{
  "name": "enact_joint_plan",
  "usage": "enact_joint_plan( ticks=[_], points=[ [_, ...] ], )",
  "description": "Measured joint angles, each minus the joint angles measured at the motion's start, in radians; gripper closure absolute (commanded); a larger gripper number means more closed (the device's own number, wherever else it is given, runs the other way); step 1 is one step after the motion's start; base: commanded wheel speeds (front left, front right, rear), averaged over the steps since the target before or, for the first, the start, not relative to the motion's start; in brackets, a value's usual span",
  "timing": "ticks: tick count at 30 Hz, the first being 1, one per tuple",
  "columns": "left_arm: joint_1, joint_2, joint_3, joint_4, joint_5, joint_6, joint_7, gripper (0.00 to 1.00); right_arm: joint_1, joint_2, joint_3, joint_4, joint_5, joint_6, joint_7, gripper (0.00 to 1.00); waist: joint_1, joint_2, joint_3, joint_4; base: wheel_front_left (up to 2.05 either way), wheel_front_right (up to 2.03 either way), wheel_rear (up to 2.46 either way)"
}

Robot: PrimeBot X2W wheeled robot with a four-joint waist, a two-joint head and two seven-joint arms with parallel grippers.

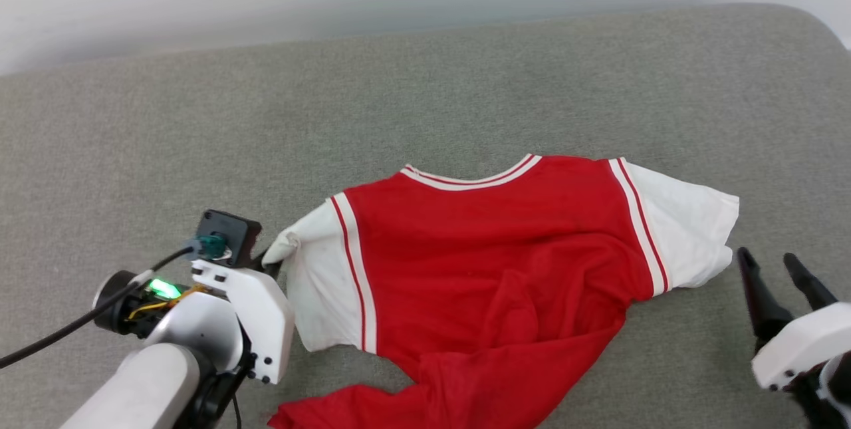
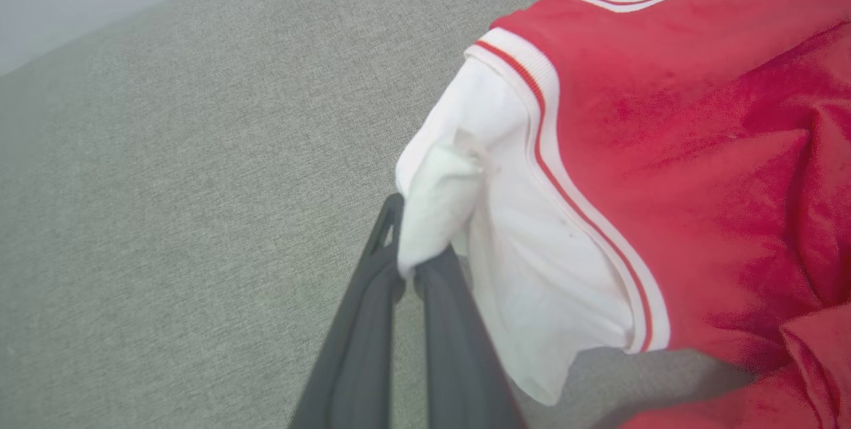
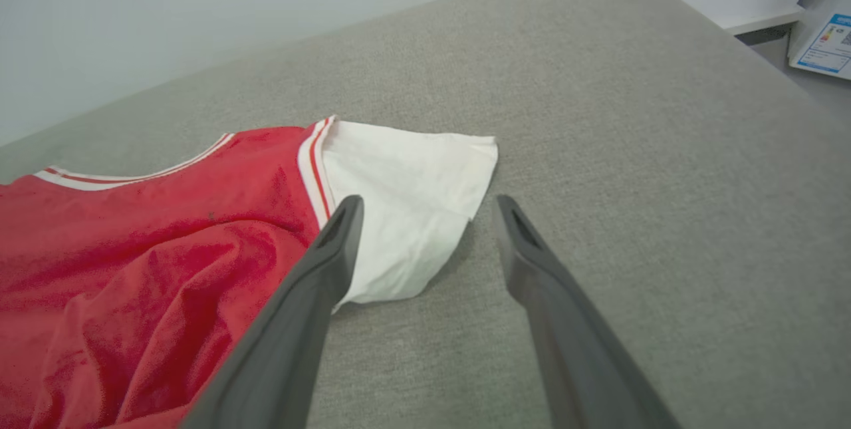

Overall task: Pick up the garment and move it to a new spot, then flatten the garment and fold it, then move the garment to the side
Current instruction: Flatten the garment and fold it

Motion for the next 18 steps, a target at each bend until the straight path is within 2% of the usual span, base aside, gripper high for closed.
enact_joint_plan(
  ticks=[4,11,18],
  points=[
    [0.009,0.014,0.041,-0.062,0.0,0.033,-0.042,1.0,-0.078,-0.073,-0.033,0.086,0.055,0.0,0.13,0.0,-0.0001,0.0,0.019,0.015,0.0,0.0,0.0],
    [-0.006,0.009,0.062,-0.136,0.014,0.049,-0.089,1.0,-0.25,-0.175,-0.029,0.216,0.112,0.0,0.366,0.0,0.0,0.0,0.072,0.049,0.0,0.0,0.0],
    [-0.05,-0.013,0.058,-0.158,0.031,0.043,-0.116,1.0,-0.399,-0.219,0.001,0.329,0.105,0.0,0.457,0.0,0.0,0.0,0.15,0.09,0.0,0.0,0.0]
  ],
)
